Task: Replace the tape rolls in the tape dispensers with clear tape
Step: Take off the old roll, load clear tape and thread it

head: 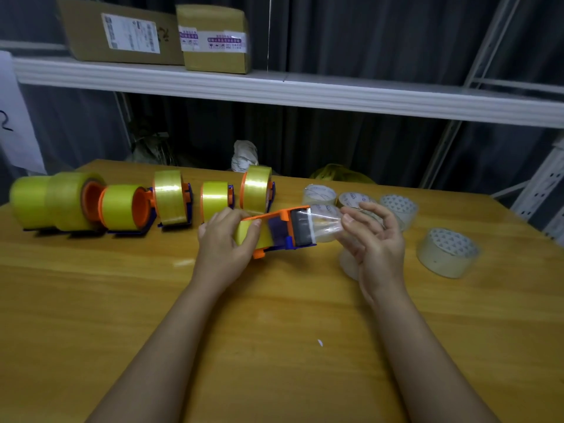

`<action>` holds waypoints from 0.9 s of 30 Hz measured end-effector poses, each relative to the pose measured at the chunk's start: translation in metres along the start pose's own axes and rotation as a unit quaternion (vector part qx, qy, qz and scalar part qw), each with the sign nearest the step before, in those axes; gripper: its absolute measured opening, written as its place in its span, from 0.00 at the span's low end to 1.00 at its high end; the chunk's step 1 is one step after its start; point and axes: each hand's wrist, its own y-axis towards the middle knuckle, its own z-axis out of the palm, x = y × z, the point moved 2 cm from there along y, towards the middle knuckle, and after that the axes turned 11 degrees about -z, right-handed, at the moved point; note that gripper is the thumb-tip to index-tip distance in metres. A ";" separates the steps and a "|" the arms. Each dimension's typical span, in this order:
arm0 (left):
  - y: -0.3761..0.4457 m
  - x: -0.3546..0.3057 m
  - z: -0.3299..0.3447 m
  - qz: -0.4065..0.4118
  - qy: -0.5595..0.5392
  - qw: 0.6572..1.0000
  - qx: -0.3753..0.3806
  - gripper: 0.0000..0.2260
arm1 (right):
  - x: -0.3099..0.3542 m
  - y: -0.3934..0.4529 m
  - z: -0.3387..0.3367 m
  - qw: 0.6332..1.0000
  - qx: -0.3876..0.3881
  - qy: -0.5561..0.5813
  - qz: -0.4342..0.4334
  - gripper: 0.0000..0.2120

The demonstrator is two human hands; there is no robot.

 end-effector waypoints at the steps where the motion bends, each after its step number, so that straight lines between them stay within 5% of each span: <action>1: -0.001 -0.001 0.001 0.002 0.004 1.000 -0.002 0.07 | -0.001 0.000 0.000 1.000 -0.003 -0.008 -0.006 0.14; 6: 0.001 0.005 -0.004 -0.029 -0.007 0.999 -0.013 0.09 | 0.001 0.006 -0.007 0.995 -0.078 0.052 -0.018 0.09; 9: 0.006 0.010 -0.012 -0.030 0.022 0.998 -0.056 0.19 | 0.002 0.005 -0.009 0.986 -0.068 -0.102 -0.116 0.03; 13: 0.004 0.006 -0.007 -0.038 0.025 0.998 -0.051 0.16 | -0.011 -0.005 0.002 0.939 0.050 -0.280 -0.192 0.06; 19: 0.000 0.004 -0.001 -0.024 0.043 0.998 -0.044 0.19 | -0.019 -0.009 0.010 0.948 0.125 -0.268 -0.118 0.07; 27: -0.003 0.000 0.003 -0.008 0.055 0.998 -0.040 0.16 | -0.024 -0.009 0.009 0.960 0.116 -0.244 -0.078 0.06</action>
